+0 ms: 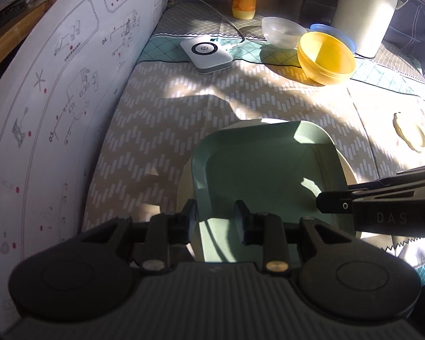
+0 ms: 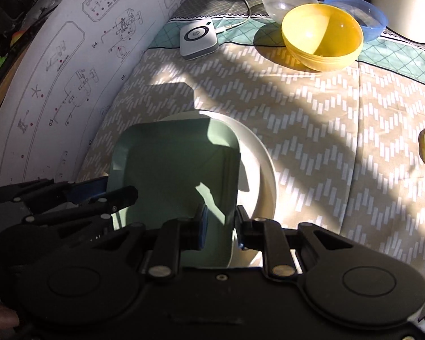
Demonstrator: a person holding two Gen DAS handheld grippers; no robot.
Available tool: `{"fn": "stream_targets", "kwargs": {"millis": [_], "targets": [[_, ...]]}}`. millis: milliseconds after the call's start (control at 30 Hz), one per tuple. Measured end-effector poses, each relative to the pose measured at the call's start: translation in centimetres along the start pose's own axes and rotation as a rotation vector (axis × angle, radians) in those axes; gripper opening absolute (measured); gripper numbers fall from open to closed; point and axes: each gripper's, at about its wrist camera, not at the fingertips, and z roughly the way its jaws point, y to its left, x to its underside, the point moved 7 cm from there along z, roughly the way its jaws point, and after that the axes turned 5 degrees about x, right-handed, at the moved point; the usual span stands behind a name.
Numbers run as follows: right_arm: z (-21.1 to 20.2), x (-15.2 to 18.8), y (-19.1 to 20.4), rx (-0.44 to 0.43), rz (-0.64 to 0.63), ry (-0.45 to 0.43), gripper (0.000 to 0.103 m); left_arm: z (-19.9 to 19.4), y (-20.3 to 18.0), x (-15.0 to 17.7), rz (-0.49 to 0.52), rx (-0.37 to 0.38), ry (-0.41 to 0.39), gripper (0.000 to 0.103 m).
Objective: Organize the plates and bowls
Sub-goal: 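Carry the green tray with both tools and lower it onto the white plate, then open both tools and lift them off the green tray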
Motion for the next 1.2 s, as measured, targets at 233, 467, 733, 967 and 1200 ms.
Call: {"fn": "stream_targets", "kwargs": {"millis": [233,467,733,967,1200], "targets": [[1.1,-0.3,-0.1,0.021,0.004,0.018,0.020,1.2,0.0,0.1,-0.010,0.024,0.024,0.028],[1.0,-0.5,-1.2,0.044,0.002,0.018,0.028,1.4,-0.7,-0.1,-0.006,0.044,0.017,0.037],[-2.6,-1.3,-2.6,0.029,0.027,-0.094,0.091,-1.7,-0.5,-1.6,-0.013,0.006,-0.087,0.090],[-4.3,-1.2,-4.4,0.045,0.066,-0.133,0.100,-2.1,-1.1,-2.0,0.001,-0.011,-0.103,0.102],[-4.7,-0.4,-6.2,0.055,0.102,-0.151,0.100,-2.1,-2.8,-2.3,0.026,0.001,-0.101,0.103]]}}
